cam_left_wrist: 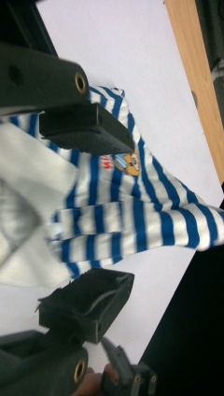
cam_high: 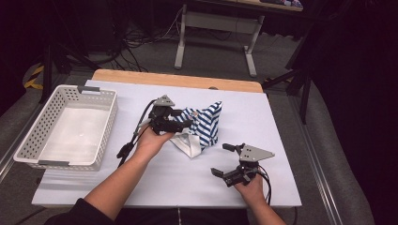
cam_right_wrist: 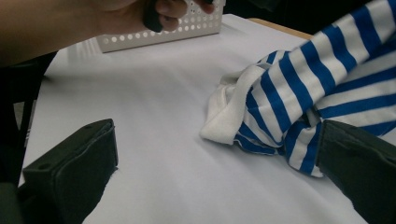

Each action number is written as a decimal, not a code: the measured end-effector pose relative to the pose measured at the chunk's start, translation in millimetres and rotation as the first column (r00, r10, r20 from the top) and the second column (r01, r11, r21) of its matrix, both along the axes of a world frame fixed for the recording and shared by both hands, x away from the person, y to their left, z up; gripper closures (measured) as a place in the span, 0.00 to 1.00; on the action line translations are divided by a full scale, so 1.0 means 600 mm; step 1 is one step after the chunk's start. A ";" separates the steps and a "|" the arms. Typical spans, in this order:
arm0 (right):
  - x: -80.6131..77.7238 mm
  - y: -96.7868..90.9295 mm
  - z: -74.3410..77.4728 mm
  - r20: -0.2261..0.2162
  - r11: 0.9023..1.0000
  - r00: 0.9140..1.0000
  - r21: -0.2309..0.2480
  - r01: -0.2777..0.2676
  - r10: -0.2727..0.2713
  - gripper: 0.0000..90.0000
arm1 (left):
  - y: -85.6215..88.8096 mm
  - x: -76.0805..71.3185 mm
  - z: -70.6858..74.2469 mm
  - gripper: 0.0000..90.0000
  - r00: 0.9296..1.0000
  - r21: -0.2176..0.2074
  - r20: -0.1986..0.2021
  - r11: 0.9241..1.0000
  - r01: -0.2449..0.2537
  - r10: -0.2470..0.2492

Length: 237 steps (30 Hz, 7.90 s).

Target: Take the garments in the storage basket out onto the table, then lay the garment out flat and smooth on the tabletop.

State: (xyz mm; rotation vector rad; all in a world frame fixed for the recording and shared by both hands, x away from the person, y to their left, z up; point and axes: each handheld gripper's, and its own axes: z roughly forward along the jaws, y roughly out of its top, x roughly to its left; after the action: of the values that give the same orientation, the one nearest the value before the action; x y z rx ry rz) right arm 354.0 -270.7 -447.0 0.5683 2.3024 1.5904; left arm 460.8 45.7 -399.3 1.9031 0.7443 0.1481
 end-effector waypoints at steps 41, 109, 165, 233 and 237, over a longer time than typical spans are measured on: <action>0.098 0.023 0.039 -0.093 0.963 0.988 -0.250 0.096 -0.122 0.57 | 0.114 -0.123 -0.033 0.31 0.994 0.088 0.017 0.990 0.106 -0.108; 0.147 0.284 0.074 -0.124 0.934 0.987 -0.330 -0.140 0.104 0.78 | 0.155 -0.143 -0.038 0.31 0.999 0.070 0.041 0.997 0.024 -0.027; 0.139 0.026 0.020 -0.172 0.939 0.969 -0.324 0.115 -0.178 0.93 | 0.149 -0.142 -0.037 0.31 0.998 0.050 0.057 0.998 0.023 -0.026; 0.070 0.091 0.091 -0.093 0.973 0.995 -0.231 0.001 -0.024 0.55 | 0.111 -0.152 -0.053 0.55 0.991 0.062 -0.073 0.991 0.118 -0.114; 0.078 0.060 0.081 -0.097 0.972 0.992 -0.229 0.058 -0.082 0.53 | 0.099 -0.145 -0.059 0.66 0.988 0.080 -0.096 0.988 0.131 -0.123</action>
State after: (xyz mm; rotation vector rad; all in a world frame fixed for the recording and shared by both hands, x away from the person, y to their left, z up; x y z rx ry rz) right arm 401.0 -234.9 -398.5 0.6831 2.4673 1.2715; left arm 373.7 105.3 -434.7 2.0447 0.6836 0.0143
